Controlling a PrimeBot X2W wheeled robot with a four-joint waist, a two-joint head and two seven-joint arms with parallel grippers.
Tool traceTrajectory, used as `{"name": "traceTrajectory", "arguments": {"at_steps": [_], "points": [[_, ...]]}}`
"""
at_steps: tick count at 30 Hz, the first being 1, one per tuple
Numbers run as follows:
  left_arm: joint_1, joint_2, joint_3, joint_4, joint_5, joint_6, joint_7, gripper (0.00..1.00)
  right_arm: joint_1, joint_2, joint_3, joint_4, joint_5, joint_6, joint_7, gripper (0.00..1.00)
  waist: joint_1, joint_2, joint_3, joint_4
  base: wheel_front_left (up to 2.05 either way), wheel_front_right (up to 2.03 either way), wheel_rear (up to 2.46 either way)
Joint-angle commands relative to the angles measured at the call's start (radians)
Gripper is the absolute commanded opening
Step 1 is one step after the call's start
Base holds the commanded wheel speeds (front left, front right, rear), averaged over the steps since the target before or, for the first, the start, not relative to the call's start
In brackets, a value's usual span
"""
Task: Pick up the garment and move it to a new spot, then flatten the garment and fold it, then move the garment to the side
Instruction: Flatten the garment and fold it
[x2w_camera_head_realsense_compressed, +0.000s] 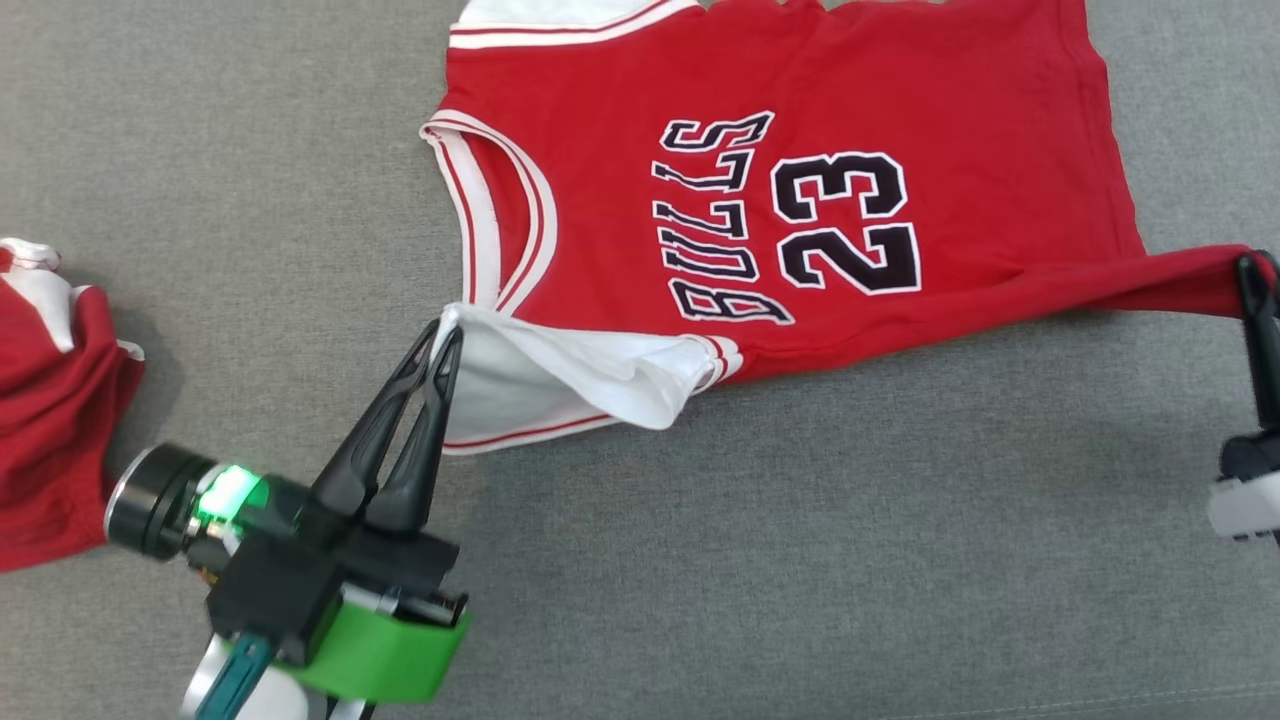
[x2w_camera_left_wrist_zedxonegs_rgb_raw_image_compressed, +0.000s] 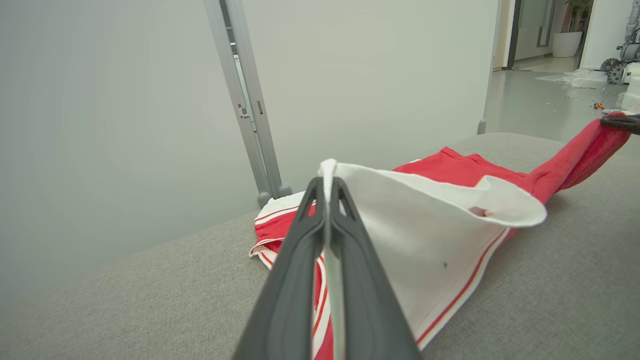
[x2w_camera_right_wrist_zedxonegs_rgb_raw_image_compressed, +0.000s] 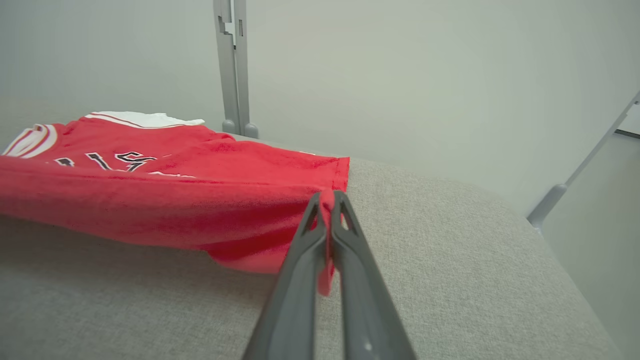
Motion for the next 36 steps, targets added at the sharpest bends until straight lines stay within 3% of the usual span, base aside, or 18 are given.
{"name": "traceTrajectory", "arguments": {"at_steps": [1, 7, 16, 27, 29, 30, 31, 32, 36], "points": [[-0.048, -0.001, -0.003, 0.027, 0.008, -0.008, 0.009, 0.0, -0.047, 0.0, 0.019, 0.024, 0.019, -0.002, -0.003, 0.0, 0.0001, 0.0, 0.019, -0.011, 0.0, 0.0, 0.0], [-0.234, -0.029, -0.016, 0.206, 0.014, -0.031, 0.025, 0.0, -0.216, 0.008, 0.109, 0.193, 0.034, -0.002, -0.003, 0.0, 0.0001, 0.0, 0.067, -0.028, 0.0, 0.0, 0.0], [-0.422, -0.041, -0.055, 0.408, 0.063, -0.052, -0.007, 0.0, -0.36, 0.004, 0.181, 0.339, 0.041, -0.002, -0.003, 0.0, 0.0001, 0.0, 0.125, -0.029, 0.0, 0.0, 0.0], [-0.557, -0.036, -0.056, 0.53, 0.125, -0.005, -0.049, 0.0, -0.454, 0.017, 0.214, 0.365, 0.028, -0.002, -0.003, 0.0, 0.0001, 0.0, 0.17, -0.031, 0.0, 0.0, 0.0], [-0.562, -0.045, -0.056, 0.552, 0.119, 0.003, -0.053, 0.0, -0.46, 0.023, 0.21, 0.376, 0.027, -0.002, -0.003, 0.77, 0.0001, 0.0, 0.171, -0.031, 0.0, 0.0, 0.0], [-0.565, -0.053, -0.055, 0.563, 0.115, 0.008, -0.057, 0.35, -0.463, 0.03, 0.2, 0.375, 0.024, -0.002, -0.003, 1.0, 0.0001, 0.0, 0.169, -0.03, 0.0, 0.0, 0.0], [-0.563, -0.061, -0.053, 0.57, 0.107, 0.012, -0.059, 0.84, -0.46, 0.036, 0.189, 0.37, 0.021, -0.002, -0.003, 1.0, 0.0001, 0.0, 0.165, -0.029, 0.0, 0.0, 0.0], [-0.556, -0.07, -0.049, 0.573, 0.096, 0.016, -0.064, 1.0, -0.448, 0.042, 0.178, 0.362, 0.018, -0.002, -0.003, 1.0, 0.0001, 0.0, 0.158, -0.029, 0.0, 0.0, 0.0], [-0.476, -0.095, -0.021, 0.554, 0.051, 0.047, -0.072, 1.0, -0.386, 0.063, 0.118, 0.292, -0.003, -0.002, -0.003, 1.0, 0.0001, 0.0, 0.125, -0.031, 0.0, 0.0, 0.0]]}}
